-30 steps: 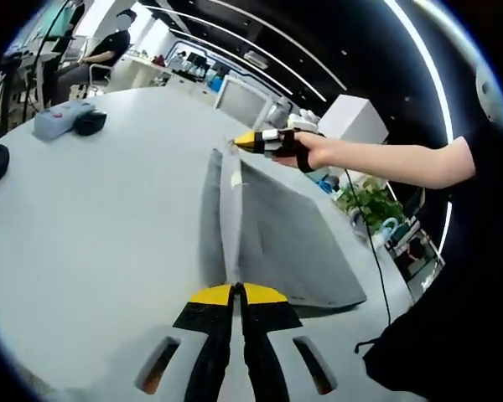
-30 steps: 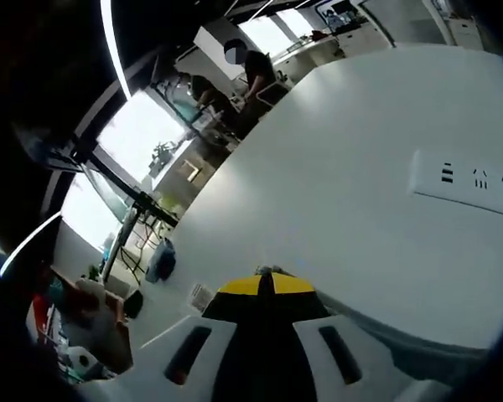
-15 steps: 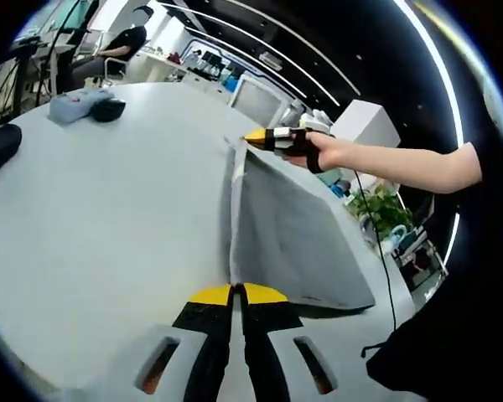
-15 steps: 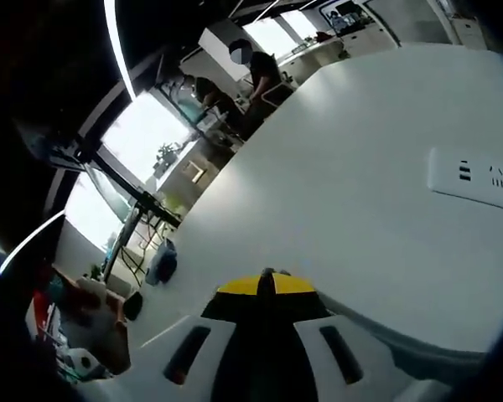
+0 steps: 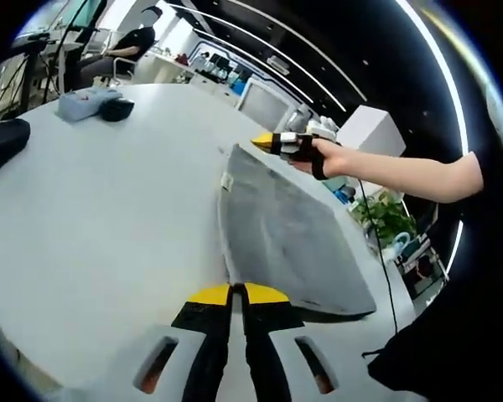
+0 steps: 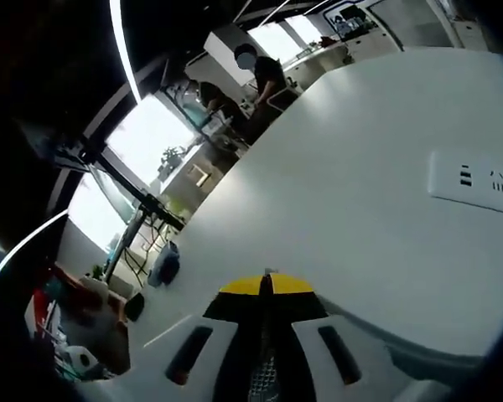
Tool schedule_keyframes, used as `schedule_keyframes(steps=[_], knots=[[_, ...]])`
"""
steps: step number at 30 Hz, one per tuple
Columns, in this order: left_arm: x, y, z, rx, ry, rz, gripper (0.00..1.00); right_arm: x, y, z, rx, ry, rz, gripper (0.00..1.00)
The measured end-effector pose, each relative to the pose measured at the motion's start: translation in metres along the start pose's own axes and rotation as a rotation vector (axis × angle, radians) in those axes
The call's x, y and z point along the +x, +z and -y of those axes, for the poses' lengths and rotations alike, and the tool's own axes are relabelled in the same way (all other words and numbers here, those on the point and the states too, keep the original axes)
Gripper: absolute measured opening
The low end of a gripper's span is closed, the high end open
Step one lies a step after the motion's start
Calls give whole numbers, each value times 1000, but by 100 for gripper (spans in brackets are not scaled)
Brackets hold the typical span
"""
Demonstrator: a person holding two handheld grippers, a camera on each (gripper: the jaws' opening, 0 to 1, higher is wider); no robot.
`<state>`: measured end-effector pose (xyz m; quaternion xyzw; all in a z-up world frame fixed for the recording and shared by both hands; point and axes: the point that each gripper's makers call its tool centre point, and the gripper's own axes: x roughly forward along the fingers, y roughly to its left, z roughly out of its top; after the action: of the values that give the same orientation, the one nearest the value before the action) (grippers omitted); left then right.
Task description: Fold the towel on the table until its edges align and the towel forms a compact rectangular stack.
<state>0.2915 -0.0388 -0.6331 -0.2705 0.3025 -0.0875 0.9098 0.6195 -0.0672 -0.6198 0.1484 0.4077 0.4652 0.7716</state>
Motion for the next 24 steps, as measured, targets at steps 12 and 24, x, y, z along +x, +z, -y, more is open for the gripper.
schedule_keyframes(steps=[12, 24], knots=[[-8, 28, 18, 82, -27, 135, 22, -36, 1, 19, 9, -36, 24, 0], [20, 19, 80, 213, -145, 78, 22, -80, -17, 37, -53, -60, -4, 0]])
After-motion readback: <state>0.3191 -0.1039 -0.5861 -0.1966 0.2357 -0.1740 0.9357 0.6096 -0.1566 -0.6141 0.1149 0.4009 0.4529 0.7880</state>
